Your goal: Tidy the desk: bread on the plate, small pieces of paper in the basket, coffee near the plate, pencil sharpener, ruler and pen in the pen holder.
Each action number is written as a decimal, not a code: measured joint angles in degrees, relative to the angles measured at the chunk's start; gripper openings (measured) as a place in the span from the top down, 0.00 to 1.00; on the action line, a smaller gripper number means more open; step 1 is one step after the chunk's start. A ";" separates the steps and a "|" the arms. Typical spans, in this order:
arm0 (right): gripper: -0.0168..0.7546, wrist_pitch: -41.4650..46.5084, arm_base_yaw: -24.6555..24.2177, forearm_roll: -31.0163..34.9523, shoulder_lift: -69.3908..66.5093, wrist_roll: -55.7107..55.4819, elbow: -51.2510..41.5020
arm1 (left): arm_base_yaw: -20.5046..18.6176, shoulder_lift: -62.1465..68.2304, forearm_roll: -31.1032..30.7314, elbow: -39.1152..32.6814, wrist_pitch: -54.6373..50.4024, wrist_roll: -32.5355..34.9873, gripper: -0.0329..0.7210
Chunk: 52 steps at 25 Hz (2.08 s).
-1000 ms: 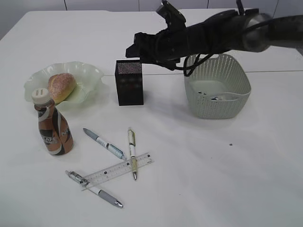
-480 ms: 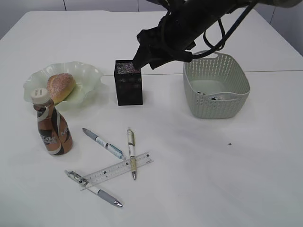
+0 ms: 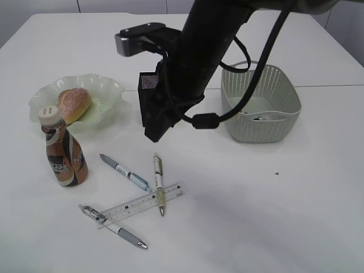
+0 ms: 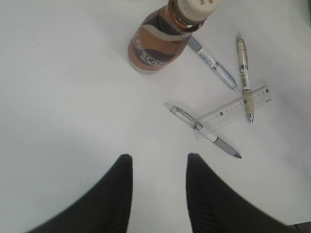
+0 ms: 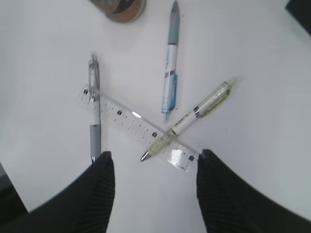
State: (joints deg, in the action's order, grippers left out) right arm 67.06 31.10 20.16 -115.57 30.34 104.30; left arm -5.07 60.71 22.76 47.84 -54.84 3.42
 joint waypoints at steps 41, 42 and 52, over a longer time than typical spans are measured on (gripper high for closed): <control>0.47 -7.07 7.83 -0.68 -16.20 42.12 -0.57 | 0.00 0.00 -0.10 0.00 2.12 0.09 0.60; 0.47 -7.07 7.83 -0.68 -16.45 42.12 -0.29 | 0.00 0.00 -0.10 0.00 2.34 0.09 0.60; 0.47 -6.89 7.83 -0.68 -16.92 42.22 0.21 | 0.00 0.00 -0.10 0.00 3.34 0.09 0.61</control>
State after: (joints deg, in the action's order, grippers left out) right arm 60.17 38.92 19.48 -132.49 72.56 104.52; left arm -5.07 60.71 22.65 47.84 -51.49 3.51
